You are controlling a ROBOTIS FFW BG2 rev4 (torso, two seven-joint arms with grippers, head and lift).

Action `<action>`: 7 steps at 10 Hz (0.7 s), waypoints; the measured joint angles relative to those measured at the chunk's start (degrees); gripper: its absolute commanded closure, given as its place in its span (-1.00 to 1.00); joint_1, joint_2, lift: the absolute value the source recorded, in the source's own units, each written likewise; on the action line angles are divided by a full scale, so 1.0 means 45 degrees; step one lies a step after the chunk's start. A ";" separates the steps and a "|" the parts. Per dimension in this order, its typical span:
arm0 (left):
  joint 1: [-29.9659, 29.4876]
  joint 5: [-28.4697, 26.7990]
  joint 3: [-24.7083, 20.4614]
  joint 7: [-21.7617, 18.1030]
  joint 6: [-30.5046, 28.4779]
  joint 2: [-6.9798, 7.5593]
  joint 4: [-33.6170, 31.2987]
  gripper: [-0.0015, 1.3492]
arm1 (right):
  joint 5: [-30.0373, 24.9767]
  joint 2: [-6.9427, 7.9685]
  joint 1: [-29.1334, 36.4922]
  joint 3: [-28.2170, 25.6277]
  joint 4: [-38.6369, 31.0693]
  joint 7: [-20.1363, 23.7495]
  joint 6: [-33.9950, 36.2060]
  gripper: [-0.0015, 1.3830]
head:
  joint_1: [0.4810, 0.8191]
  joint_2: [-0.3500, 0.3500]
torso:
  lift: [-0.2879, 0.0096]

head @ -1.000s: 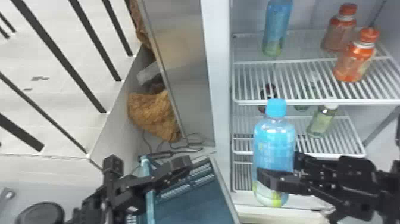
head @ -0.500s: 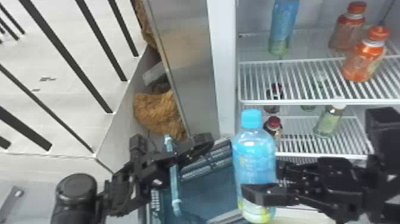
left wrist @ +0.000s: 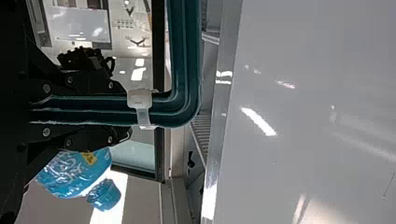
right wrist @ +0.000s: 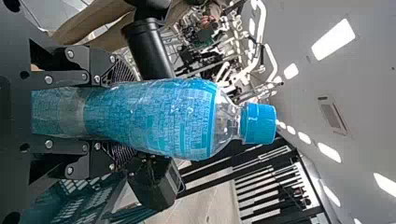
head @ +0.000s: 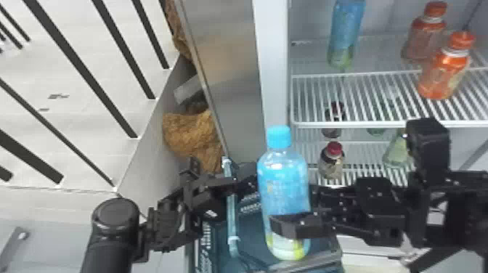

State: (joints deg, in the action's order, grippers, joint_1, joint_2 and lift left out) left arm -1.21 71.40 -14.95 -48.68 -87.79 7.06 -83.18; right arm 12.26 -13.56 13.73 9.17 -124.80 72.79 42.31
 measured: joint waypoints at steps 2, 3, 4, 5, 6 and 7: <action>0.0021 0.0311 0.0261 -0.0001 0.0094 -0.0002 0.0002 0.78 | 0.0348 0.0100 -0.0236 0.0083 0.0869 -0.0132 -0.0522 0.62 | 0.27 0.45 | 0.87; 0.0022 0.0521 0.0410 0.0000 0.0157 0.0002 0.0004 0.78 | 0.0580 0.0126 -0.0341 0.0139 0.1400 -0.0210 -0.0891 0.59 | 0.27 0.43 | 0.87; 0.0031 0.0656 0.0506 -0.0012 0.0190 0.0007 0.0004 0.78 | 0.0780 0.0163 -0.0476 0.0184 0.1945 -0.0292 -0.1388 0.58 | 0.27 0.42 | 0.87; 0.0048 0.0763 0.0583 -0.0028 0.0199 0.0009 0.0004 0.78 | 0.0907 0.0206 -0.0603 0.0195 0.2470 -0.0326 -0.1818 0.42 | 0.27 0.41 | 0.87; 0.0063 0.0821 0.0633 -0.0032 0.0200 0.0010 0.0004 0.78 | 0.0985 0.0238 -0.0659 0.0203 0.2786 -0.0326 -0.2046 -0.01 | 0.27 0.40 | 0.87; 0.0067 0.0843 0.0654 -0.0033 0.0199 0.0011 0.0004 0.78 | 0.1002 0.0243 -0.0664 0.0230 0.2926 -0.0326 -0.2121 -0.50 | 0.27 0.39 | 0.87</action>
State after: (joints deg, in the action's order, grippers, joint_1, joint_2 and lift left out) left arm -0.91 75.19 -12.01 -48.83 -86.89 7.11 -83.17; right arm 16.77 -12.47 10.74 10.20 -111.63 71.32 32.77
